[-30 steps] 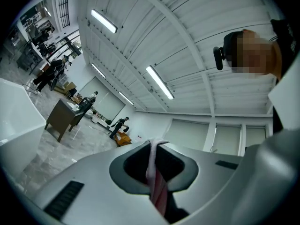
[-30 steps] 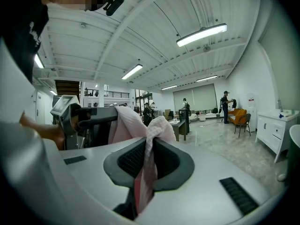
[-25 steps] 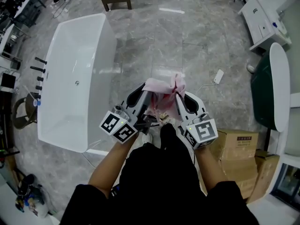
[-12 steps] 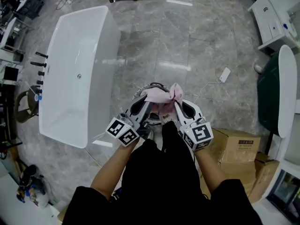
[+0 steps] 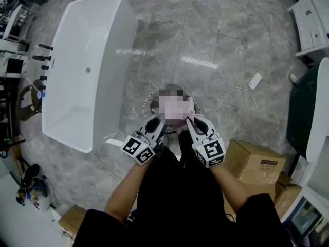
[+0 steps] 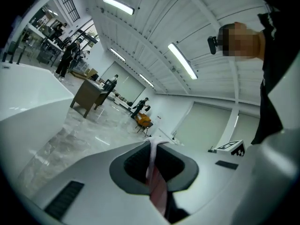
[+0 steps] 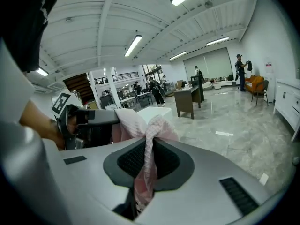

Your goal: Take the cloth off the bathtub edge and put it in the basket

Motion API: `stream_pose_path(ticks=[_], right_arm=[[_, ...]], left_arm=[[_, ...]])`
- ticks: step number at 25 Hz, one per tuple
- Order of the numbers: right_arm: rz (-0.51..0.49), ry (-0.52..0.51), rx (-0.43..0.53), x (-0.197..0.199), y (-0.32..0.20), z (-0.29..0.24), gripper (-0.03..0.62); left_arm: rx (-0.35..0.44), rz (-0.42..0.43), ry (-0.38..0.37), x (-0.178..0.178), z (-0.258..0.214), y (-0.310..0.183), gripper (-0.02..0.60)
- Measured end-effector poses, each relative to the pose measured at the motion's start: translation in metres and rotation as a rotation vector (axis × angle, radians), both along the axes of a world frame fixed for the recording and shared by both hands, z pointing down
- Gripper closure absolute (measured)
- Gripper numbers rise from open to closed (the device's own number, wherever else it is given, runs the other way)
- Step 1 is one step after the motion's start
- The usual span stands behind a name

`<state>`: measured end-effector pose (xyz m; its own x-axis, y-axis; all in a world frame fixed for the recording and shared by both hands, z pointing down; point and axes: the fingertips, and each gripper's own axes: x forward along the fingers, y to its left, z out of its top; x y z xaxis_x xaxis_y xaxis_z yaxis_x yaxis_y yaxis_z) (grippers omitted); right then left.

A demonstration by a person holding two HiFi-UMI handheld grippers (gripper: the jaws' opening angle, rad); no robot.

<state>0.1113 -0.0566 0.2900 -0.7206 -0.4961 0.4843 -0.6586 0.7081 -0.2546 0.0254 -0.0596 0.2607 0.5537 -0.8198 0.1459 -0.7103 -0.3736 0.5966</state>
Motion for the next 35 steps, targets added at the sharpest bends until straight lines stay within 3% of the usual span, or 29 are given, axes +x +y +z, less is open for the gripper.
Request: stream_pose_path(ticks=[9,15,26,35], right_arm=[[-0.029,0.006,-0.083,-0.006,-0.005,0.063,0.545],[0.021,0.029,-0.14,-0.016,-0.007,0.104,0.545],[0.062,0.11,-0.218,-0.029,-0.014,0.223,0.545],[0.105,0.227,-0.299,-0.02,-0.011,0.334,0.545]], left_arm=[[-0.093,-0.064,-0.01,-0.006,0.068,0.002,0.549],[-0.195,-0.089,-0.029,-0.027,0.125,0.0,0.549],[-0.343,-0.063,-0.033,-0.043,0.249,-0.003,0.549],[-0.493,0.015,-0.112,-0.054,0.368,-0.004,0.549]])
